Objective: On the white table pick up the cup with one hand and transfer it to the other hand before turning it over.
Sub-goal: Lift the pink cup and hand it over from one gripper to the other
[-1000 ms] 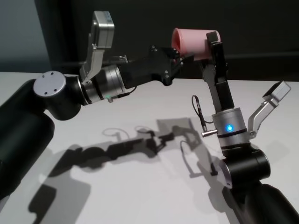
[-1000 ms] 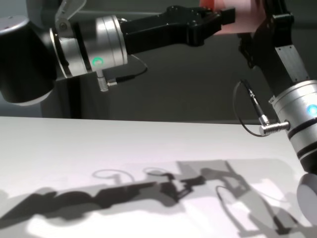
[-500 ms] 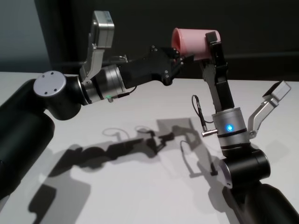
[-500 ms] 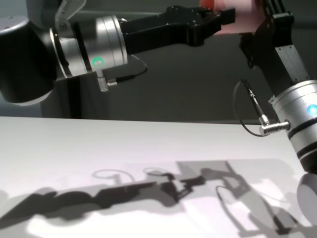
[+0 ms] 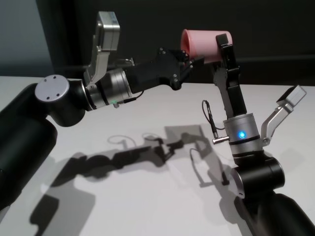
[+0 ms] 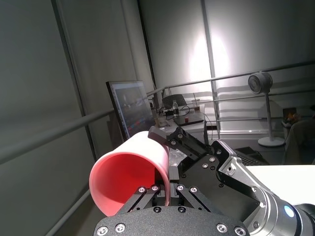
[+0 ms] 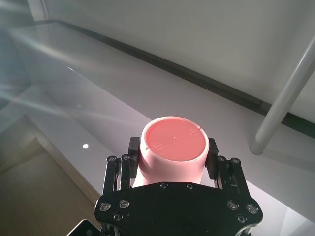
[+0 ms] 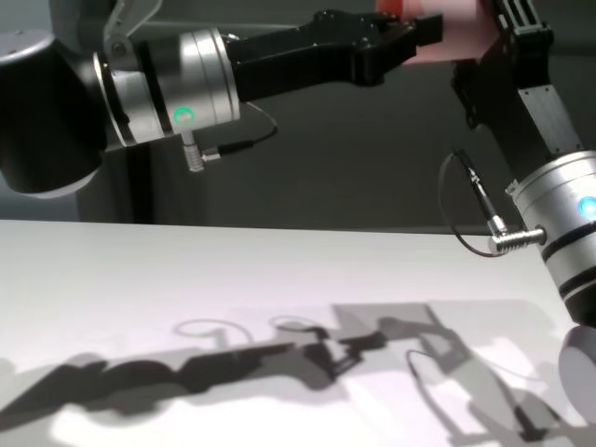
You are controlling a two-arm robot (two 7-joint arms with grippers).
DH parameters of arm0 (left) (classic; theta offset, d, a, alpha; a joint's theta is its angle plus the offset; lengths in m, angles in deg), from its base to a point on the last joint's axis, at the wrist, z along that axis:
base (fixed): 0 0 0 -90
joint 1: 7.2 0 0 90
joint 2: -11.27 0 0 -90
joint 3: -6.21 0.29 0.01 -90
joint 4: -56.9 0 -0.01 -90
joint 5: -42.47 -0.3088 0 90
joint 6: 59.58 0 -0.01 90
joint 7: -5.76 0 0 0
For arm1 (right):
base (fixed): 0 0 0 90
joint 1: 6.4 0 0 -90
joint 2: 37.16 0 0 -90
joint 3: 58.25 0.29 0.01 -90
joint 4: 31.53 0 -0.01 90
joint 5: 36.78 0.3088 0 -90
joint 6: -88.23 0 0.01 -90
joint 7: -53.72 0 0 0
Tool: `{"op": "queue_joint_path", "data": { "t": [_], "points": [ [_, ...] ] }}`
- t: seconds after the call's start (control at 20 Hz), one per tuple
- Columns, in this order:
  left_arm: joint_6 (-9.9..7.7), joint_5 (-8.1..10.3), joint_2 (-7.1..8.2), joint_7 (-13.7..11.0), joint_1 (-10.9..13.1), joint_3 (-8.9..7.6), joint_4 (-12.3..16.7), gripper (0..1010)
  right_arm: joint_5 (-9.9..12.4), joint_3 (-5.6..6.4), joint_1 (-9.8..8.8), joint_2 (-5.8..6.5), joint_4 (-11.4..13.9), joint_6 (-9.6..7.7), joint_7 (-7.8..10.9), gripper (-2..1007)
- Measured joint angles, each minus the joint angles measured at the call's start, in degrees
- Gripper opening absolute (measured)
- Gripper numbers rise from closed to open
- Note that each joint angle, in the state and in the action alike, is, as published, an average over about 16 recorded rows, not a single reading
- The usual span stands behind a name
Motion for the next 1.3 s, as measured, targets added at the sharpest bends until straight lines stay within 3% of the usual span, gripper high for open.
{"op": "queue_joint_path", "data": {
  "t": [0.35,0.65,1.3],
  "points": [
    [0.00,-0.01,0.00,0.01,0.00,0.00,0.00,63,-0.02,0.02,0.03,-0.03,-0.03,-0.07,0.06,760],
    [-0.01,-0.02,0.01,0.02,0.00,0.00,0.00,141,-0.04,0.02,0.05,-0.05,-0.05,-0.12,0.11,760],
    [-0.35,0.22,0.96,0.62,0.93,-0.11,1.39,545,-0.07,0.03,0.06,-0.06,-0.08,-0.17,0.15,760]
  ]
}}
